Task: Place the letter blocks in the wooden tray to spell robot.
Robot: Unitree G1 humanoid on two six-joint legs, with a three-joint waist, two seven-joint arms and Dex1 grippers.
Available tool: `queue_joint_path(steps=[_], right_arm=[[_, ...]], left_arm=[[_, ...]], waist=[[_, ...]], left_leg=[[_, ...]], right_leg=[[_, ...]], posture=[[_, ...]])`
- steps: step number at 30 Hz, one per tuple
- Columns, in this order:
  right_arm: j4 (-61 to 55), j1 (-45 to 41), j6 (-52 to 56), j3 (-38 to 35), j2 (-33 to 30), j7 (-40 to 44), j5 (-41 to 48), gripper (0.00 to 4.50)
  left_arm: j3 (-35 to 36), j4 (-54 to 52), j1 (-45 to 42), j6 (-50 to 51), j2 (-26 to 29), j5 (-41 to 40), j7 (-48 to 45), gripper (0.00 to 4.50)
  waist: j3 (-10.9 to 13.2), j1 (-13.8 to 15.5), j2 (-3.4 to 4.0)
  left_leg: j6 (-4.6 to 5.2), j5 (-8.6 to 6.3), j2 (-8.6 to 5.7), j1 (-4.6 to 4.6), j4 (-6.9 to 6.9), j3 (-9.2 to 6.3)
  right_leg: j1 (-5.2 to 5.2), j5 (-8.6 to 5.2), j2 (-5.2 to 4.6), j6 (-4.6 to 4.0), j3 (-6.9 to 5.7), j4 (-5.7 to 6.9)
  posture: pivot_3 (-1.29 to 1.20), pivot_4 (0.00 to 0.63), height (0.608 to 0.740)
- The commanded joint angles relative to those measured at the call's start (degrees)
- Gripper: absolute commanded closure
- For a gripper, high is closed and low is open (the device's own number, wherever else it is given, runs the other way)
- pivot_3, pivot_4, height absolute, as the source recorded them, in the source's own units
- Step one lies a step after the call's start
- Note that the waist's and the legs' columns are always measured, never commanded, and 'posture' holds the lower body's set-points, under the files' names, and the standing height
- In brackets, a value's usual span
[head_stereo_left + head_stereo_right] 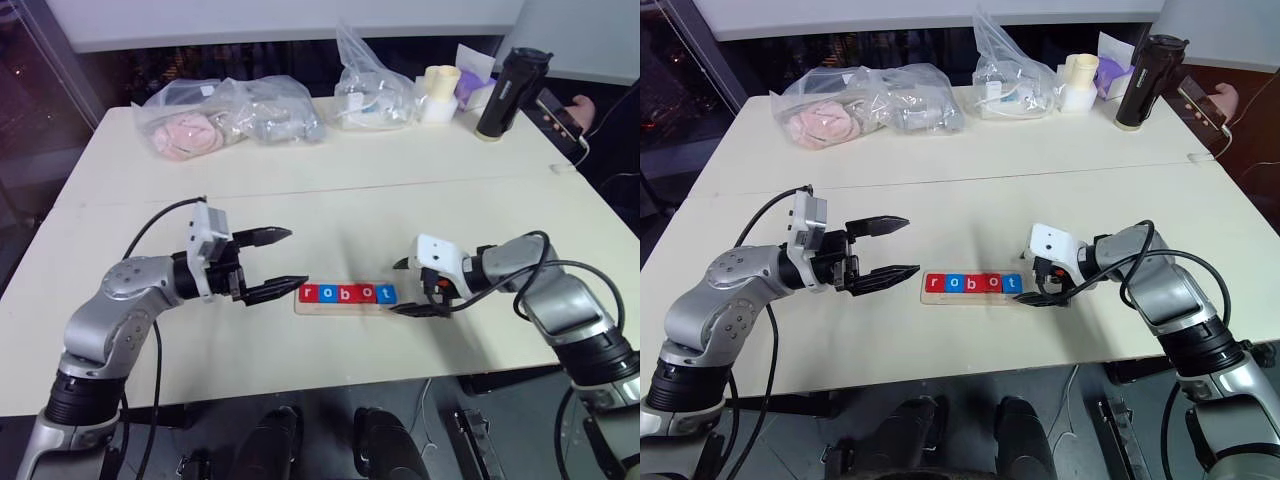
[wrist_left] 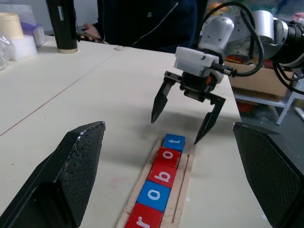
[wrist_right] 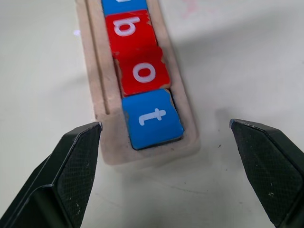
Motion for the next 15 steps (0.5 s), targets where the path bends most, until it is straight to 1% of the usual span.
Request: queue_joint_path(steps=[1,15], right_arm=[[0.65,-1.06,-1.95,0.13,0.37,-0.85,-0.79,0.05],[4.63,-4.65,-3.56,0.71,3.57,-2.35,-1.67,0.05]], left_arm=[[0.92,-1.35,0.16,-0.25,0.34,-0.56,0.03,0.0],[0.75,-1.59,0.48,-0.07,0.12,-0.72,0.1,0.0]], waist=[[0.0,0.0,0.0],[0.0,-0.03,0.0]], left_leg=[[0.0,0.0,0.0,0.0,0.0,0.0],[0.0,0.0,0.0,0.0,0.01,0.0]], right_leg=[[0.0,0.0,0.0,0.0,0.0,0.0],[0.0,0.0,0.01,0.0,0.0,0.01]], posture=[[0.0,0.15,0.74],[0.0,0.15,0.74]])
